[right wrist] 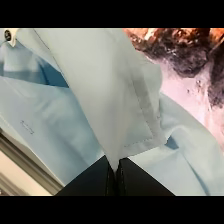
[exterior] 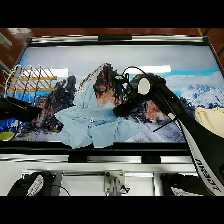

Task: Fold the shirts.

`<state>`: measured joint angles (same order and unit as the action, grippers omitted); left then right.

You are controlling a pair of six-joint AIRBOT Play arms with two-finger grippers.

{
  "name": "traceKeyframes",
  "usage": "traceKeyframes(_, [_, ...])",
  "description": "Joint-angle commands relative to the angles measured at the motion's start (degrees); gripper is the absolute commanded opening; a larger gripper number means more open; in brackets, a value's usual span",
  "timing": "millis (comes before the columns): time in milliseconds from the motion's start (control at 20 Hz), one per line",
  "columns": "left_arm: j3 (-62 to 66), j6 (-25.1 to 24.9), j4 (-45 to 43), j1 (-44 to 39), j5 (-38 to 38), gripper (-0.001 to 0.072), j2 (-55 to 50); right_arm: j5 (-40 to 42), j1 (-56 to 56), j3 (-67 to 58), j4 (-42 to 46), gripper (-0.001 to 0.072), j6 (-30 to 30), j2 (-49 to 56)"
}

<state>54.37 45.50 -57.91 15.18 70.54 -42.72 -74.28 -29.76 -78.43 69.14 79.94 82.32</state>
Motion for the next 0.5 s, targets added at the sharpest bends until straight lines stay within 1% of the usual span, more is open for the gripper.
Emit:
traceKeyframes(0, [-3.30,-4.28,-4.26,-4.31,-5.46,0.0673,-3.13,-2.29,-1.42,-0.28,1.36,0.0069,1.22,-1.07])
traceKeyframes(50, [-5.03,-3.17,-4.24,-5.95,-9.55,0.0673,-5.14,-2.25,-1.86,-0.28,1.53,0.0069,1.25,-1.07])
traceKeyframes(150, [-5.88,0.57,-4.24,-8.44,-16.48,0.0669,-10.01,-2.29,-1.88,-0.28,1.07,0.0069,1.27,-1.07])
traceKeyframes(200, [-5.62,2.36,-4.07,-9.44,-19.23,0.0665,-13.07,-2.25,-1.88,-0.28,1.31,0.0069,1.27,-1.07])
traceKeyframes(250, [-4.94,3.56,-4.07,-10.21,-20.15,0.0664,-16.11,-2.19,-1.88,-0.28,1.49,0.0069,1.25,-1.07])
traceKeyframes(350, [-2.60,5.05,-4.07,-11.19,-18.60,0.0664,-22.93,-2.16,-1.88,-0.28,1.79,0.0069,1.25,-1.07])
traceKeyframes(450, [0.72,8.68,-4.15,-11.26,-13.49,0.0664,-29.59,-2.16,-1.90,-0.28,1.79,0.0069,1.25,-1.07])
